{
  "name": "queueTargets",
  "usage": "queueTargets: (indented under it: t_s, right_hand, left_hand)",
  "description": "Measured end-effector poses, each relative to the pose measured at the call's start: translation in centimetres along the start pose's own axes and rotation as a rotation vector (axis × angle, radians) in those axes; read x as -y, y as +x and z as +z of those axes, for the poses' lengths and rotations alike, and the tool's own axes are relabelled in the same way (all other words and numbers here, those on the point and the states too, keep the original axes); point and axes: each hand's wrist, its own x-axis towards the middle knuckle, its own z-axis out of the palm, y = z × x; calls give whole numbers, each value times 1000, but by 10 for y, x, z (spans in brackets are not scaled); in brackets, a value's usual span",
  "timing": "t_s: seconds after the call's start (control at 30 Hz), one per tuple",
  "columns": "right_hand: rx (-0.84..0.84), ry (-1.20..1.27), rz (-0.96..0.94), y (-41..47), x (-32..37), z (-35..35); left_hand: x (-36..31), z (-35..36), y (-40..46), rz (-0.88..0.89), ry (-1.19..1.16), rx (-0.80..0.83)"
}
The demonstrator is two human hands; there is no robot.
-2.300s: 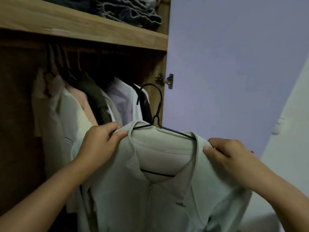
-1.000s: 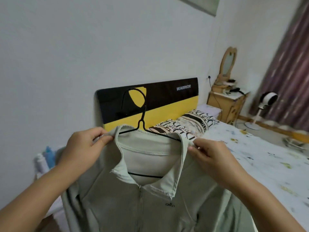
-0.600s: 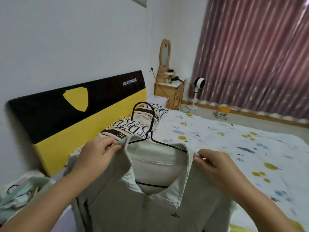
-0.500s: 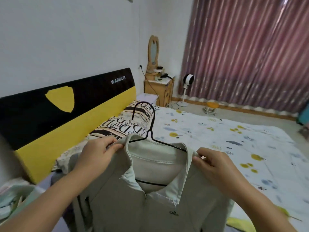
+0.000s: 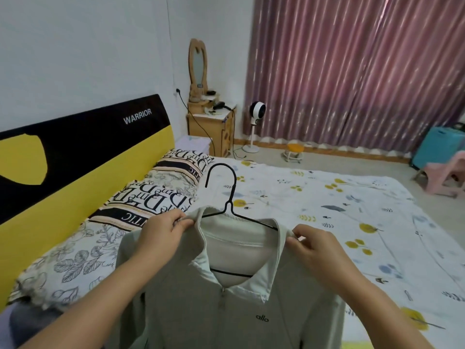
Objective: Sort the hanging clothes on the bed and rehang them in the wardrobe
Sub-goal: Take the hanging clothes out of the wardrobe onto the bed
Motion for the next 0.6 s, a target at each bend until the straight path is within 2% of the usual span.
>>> queueTargets:
  t_s: [0.33, 0.6]
  right_hand:
    - [109, -130, 20, 180, -81, 35]
    - [117, -206, 46, 292, -137, 108]
  left_hand:
    - [35, 108, 137, -103, 101, 56]
    - [100, 195, 217, -207, 332, 109]
